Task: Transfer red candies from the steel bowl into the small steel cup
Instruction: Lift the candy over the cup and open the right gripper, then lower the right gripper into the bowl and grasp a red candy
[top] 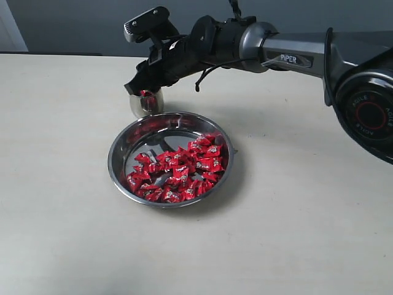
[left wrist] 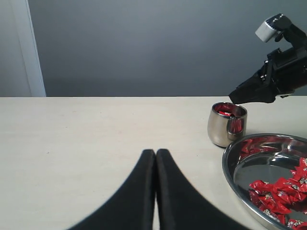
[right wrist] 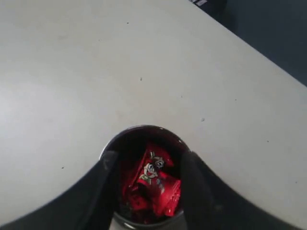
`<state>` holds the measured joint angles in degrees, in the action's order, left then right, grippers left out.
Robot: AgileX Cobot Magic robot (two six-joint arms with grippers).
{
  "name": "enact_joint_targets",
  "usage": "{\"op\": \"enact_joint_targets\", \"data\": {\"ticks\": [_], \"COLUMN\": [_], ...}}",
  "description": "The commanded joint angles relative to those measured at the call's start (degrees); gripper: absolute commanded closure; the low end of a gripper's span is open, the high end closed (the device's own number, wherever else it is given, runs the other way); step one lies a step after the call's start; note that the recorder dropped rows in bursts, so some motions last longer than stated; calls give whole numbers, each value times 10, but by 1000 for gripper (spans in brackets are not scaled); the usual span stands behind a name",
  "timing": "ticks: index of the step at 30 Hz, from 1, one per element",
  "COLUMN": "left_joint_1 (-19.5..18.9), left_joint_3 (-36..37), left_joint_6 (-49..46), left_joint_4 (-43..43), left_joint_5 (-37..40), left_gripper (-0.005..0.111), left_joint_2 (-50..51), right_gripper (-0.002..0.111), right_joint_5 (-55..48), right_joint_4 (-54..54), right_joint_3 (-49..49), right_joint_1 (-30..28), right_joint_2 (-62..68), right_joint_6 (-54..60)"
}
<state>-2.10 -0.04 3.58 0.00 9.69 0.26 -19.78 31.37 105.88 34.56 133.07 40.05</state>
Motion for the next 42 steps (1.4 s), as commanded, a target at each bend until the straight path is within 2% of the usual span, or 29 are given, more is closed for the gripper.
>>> {"op": "enact_joint_targets", "data": {"ticks": [1, 8, 11, 19, 24, 30, 34, 38, 40, 42], "left_joint_1": [-1, -1, -1, -1, -1, -1, -1, -1, -1, -1], "left_joint_3": [0, 0, 0, 0, 0, 0, 0, 0, 0, 0], "left_joint_6": [2, 2, 2, 2, 2, 2, 2, 2, 2, 2], "left_joint_4": [0, 0, 0, 0, 0, 0, 0, 0, 0, 0], "left_joint_5": [-3, -3, -3, -3, -3, -3, -3, -3, -3, -3], "left_gripper": [106, 106, 106, 106, 106, 106, 106, 106, 106, 106], "left_joint_2": [-3, -3, -3, -3, -3, -3, -3, -3, -3, -3], "right_gripper": [66, 66, 66, 66, 57, 57, 63, 64, 72, 103], "right_joint_5": [-28, -256, -298, -315, -325, -306, -298, -298, -296, -294], "right_joint_4": [2, 5, 0, 14, 24, 22, 13, 7, 1, 0], "right_joint_3": [3, 3, 2, 2, 2, 2, 2, 2, 2, 2], "right_joint_1": [-3, -1, 2, 10, 23, 36, 36, 36, 36, 36], "right_joint_2": [-11, -17, -11, 14, 20, 22, 35, 42, 42, 41], "right_joint_6": [-22, -27, -26, -21, 2, 3, 3, 3, 3, 3]}}
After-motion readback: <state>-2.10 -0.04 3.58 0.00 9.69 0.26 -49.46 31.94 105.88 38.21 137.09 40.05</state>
